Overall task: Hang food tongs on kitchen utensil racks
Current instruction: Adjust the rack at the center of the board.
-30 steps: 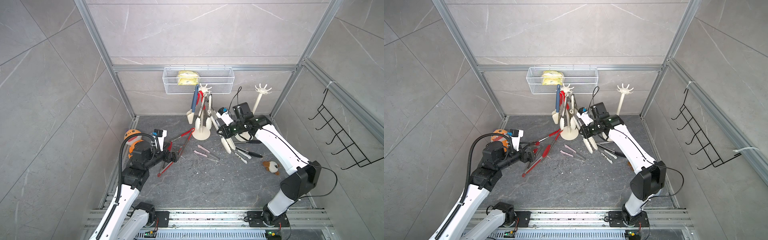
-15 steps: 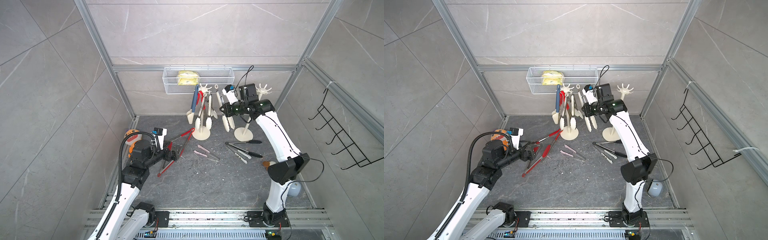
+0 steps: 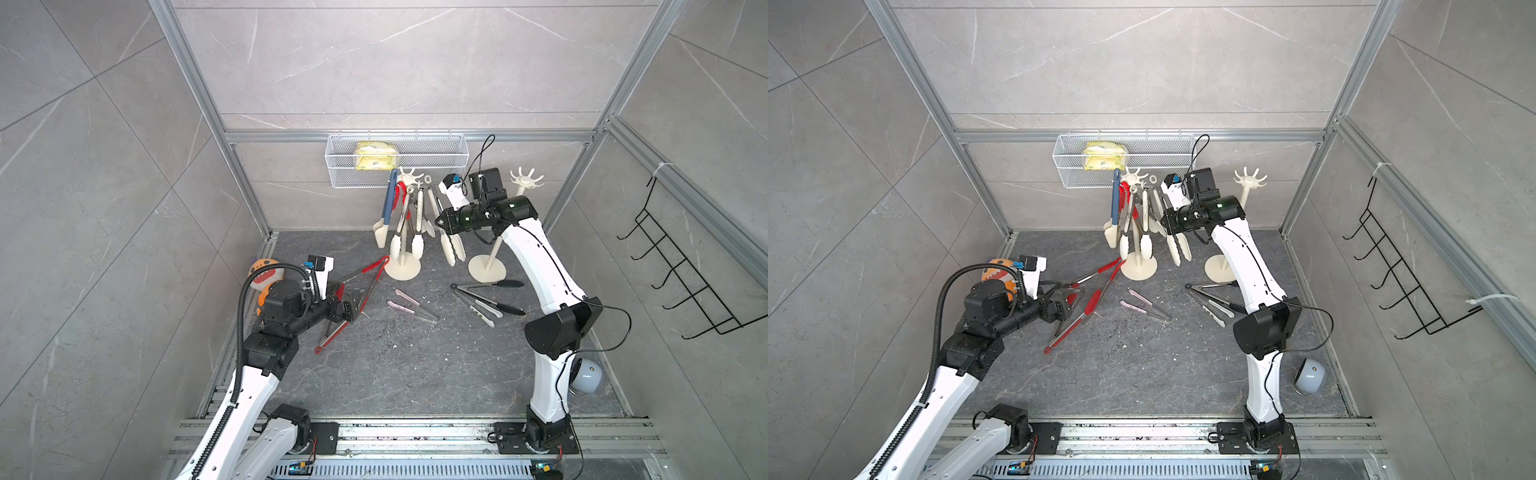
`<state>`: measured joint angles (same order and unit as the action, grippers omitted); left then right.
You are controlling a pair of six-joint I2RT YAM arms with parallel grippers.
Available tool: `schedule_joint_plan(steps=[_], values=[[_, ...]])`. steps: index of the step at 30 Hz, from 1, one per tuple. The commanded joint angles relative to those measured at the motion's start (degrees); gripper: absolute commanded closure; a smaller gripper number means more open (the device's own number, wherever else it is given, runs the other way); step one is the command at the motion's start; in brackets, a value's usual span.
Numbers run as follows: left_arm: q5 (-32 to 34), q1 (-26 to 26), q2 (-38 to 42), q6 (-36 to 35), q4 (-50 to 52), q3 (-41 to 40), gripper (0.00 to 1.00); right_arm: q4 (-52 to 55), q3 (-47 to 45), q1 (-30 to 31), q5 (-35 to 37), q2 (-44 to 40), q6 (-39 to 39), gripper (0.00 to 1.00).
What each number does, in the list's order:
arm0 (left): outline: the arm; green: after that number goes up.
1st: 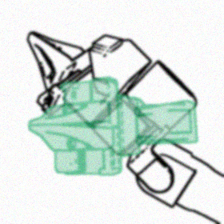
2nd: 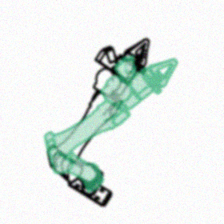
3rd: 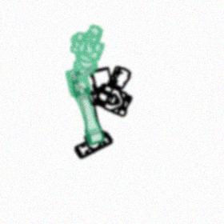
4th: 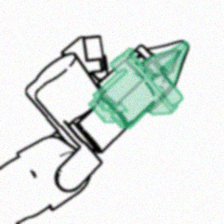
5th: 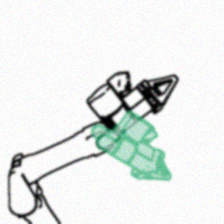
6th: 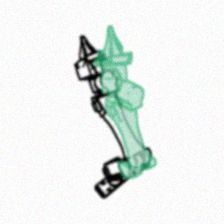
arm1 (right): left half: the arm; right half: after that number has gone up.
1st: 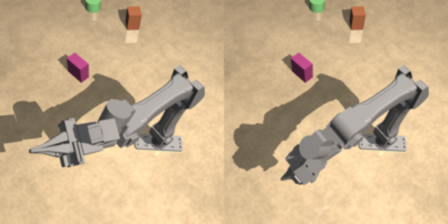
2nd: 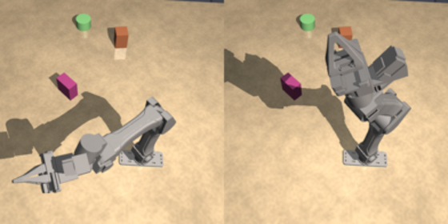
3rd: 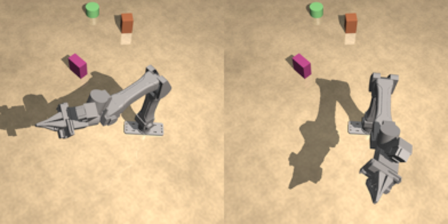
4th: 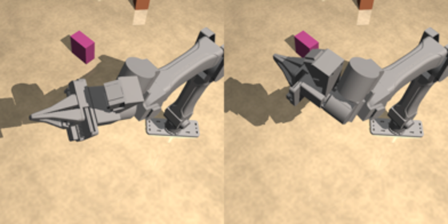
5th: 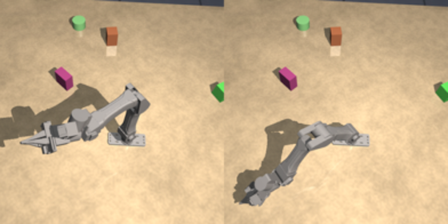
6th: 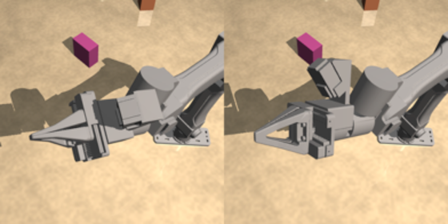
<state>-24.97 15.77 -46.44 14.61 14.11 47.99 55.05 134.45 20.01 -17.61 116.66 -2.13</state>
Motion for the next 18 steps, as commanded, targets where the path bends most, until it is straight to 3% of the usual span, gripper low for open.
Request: schedule_joint_plan(steps=[1, 18], values=[[0.0, 0.1, 0.1, 0.5, -1.5, 2.1, 0.0, -2.1, -1.0, 0.0, -2.4, -2.7, 0.3, 1.0], [0.1, 0.1, 0.4, 0.9, -2.0, 1.2, 0.0, -4.3, -5.3, 1.0, -4.4, -7.0, -1.1, 1.0]])
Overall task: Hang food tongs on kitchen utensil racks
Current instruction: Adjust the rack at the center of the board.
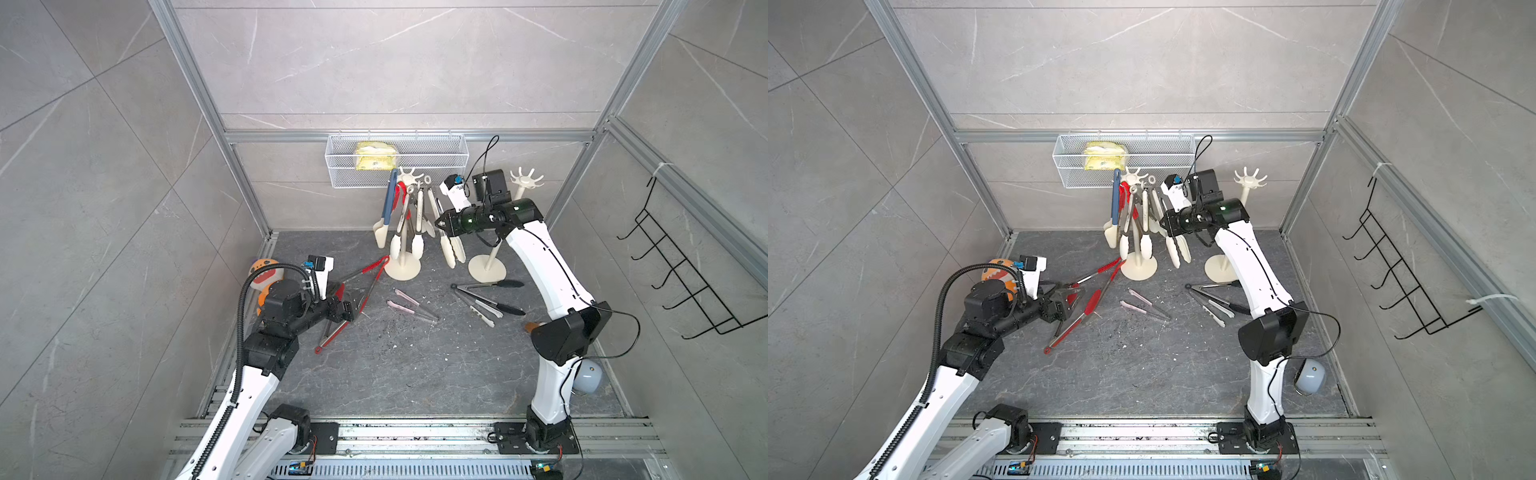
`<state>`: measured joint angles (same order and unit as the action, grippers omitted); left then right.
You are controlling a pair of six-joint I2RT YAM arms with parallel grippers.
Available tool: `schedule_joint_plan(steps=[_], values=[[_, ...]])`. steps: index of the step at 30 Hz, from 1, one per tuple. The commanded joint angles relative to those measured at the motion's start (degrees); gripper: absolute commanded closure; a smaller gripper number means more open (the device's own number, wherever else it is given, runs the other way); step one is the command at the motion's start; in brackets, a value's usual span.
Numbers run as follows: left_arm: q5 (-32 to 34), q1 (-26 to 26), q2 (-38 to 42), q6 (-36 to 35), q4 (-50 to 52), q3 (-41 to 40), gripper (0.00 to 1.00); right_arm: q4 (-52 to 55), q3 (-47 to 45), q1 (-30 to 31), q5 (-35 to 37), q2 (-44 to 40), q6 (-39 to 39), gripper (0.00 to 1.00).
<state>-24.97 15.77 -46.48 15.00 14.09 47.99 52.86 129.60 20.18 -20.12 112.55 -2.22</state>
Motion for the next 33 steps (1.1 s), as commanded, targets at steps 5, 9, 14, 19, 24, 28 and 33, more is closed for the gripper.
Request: schedule_joint_plan(steps=[5, 9, 14, 19, 24, 28, 33], values=[[0.0, 0.1, 0.6, 0.8, -1.9, 1.0, 0.0, -1.4, -0.6, 1.4, -2.7, -2.9, -1.7, 1.0], [0.0, 0.1, 1.0, 0.9, -1.7, 0.8, 0.0, -1.4, -1.8, 1.9, -2.8, -3.6, -2.1, 1.0], [0.0, 0.1, 1.3, 1.1, -1.5, 0.6, 0.0, -1.6, -2.7, 2.1, -2.9, -4.1, -2.0, 1.0], [0.2, 0.1, 1.2, 1.1, -1.5, 0.5, 0.0, -1.6, -3.7, 2.9, -3.2, -4.6, -2.0, 1.0], [0.4, 0.1, 0.4, 1.1, -1.9, 0.7, 0.0, -1.4, -4.0, 4.2, -3.5, -4.6, -1.6, 1.0], [0.4, 0.1, 0.2, 1.1, -2.5, 0.8, 0.0, -1.6, -4.4, 4.5, -3.4, -4.6, -1.3, 1.0], [0.5, 0.1, 0.4, 1.2, -2.4, 1.1, 0.0, -2.1, -4.4, 4.4, -2.7, -4.6, -1.0, 1.0]])
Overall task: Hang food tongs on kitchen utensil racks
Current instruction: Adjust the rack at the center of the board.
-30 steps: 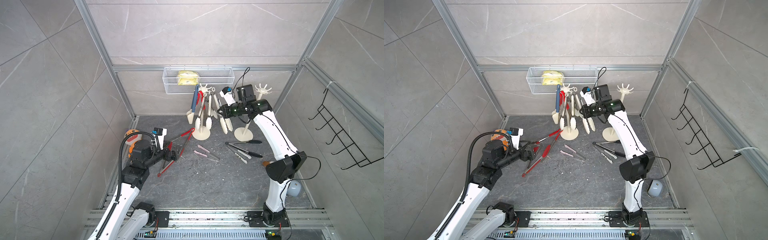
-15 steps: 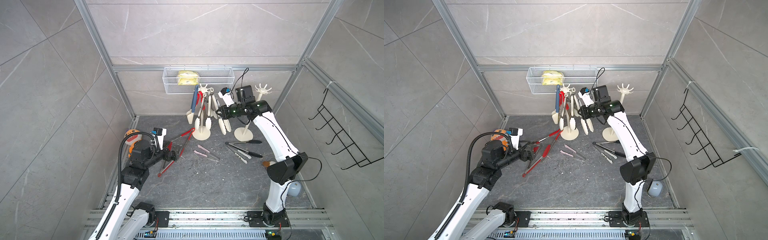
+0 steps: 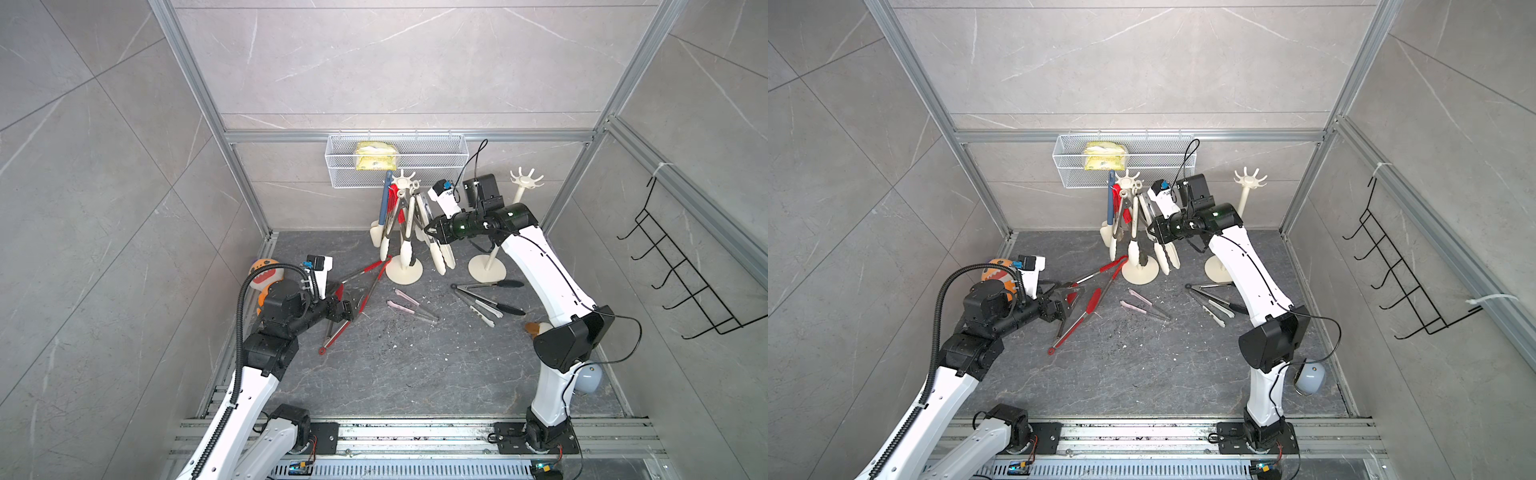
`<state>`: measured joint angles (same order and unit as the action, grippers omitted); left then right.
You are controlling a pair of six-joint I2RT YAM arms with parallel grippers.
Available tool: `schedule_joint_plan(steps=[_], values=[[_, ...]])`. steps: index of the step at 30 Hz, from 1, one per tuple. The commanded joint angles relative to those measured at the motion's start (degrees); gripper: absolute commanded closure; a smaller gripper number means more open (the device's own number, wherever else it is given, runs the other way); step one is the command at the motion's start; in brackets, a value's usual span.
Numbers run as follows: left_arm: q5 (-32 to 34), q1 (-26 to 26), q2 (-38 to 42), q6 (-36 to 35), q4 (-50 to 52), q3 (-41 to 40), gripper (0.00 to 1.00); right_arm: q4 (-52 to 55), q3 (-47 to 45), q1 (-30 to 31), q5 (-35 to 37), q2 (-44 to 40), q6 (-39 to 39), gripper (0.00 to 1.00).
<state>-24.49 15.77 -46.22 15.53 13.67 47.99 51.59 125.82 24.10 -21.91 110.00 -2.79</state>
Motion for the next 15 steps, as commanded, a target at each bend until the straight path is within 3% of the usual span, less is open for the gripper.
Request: schedule_joint_plan(steps=[1, 15], values=[[0.0, 0.1, 0.3, 0.7, -2.1, 1.0, 0.0, -0.9, -0.6, 0.4, -0.9, -2.1, -0.5, 1.0], [-0.2, 0.2, -0.1, 1.0, -1.9, 1.3, 0.0, -1.6, -1.7, -3.4, -5.2, -4.3, -1.5, 1.0]])
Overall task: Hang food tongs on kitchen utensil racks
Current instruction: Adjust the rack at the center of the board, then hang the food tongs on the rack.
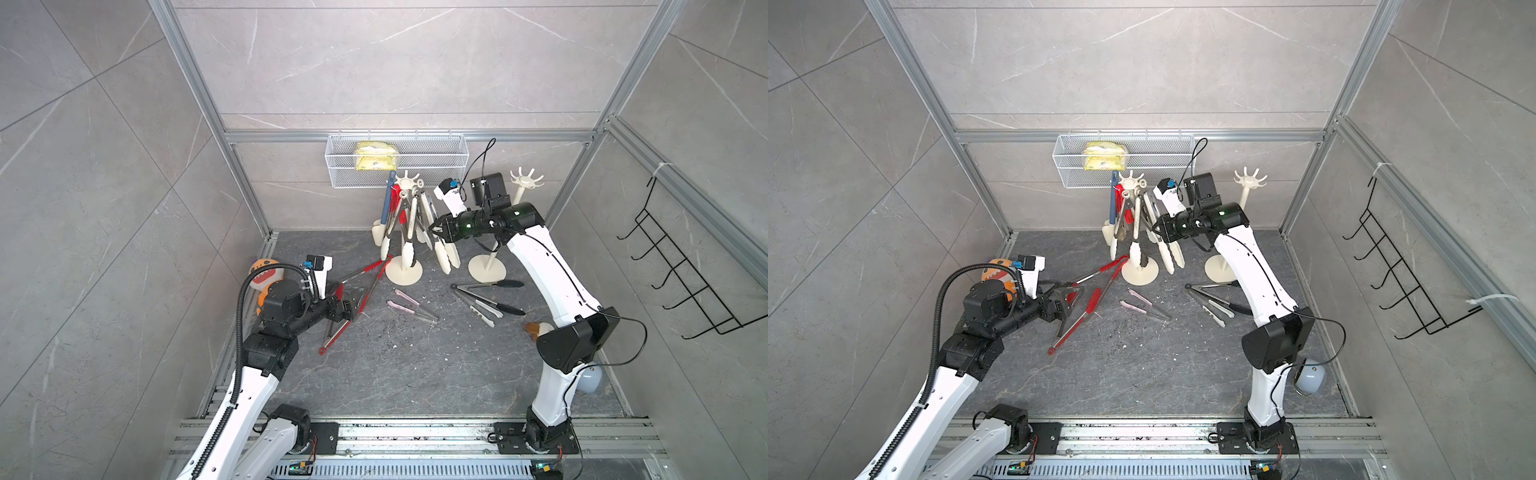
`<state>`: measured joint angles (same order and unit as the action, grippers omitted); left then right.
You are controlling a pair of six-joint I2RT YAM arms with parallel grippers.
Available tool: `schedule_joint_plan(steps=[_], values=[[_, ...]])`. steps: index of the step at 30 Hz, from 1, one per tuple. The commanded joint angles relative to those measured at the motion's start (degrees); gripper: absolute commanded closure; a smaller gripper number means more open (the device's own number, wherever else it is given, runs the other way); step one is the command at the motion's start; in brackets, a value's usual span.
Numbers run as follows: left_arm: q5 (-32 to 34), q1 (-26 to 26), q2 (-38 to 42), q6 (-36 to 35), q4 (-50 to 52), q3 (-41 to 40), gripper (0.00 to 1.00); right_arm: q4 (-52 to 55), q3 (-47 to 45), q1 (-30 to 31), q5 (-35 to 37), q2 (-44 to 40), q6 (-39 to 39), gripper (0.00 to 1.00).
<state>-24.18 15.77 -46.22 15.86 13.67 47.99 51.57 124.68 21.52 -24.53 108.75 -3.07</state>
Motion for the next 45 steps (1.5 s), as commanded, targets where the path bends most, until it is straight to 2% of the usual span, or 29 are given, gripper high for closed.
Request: schedule_joint_plan(steps=[1, 17, 36, 45], values=[[-0.6, 0.3, -0.2, 0.5, -1.9, 1.3, 0.0, -1.6, -0.6, -1.0, -3.1, -3.2, -1.3, 1.0], [-0.4, 0.2, 0.8, 0.4, -0.4, 1.0, 0.0, -0.2, 2.8, -3.4, -11.9, 0.9, -1.8, 1.0], [0.3, 0.2, 2.2, 0.6, 0.7, 0.4, 0.0, -0.3, 2.7, -4.4, -13.5, 3.5, -1.0, 1.0], [0.2, 0.2, 2.3, 0.3, 1.0, 0.3, 0.0, 0.5, 3.3, -4.4, -17.1, 5.1, -0.9, 1.0]])
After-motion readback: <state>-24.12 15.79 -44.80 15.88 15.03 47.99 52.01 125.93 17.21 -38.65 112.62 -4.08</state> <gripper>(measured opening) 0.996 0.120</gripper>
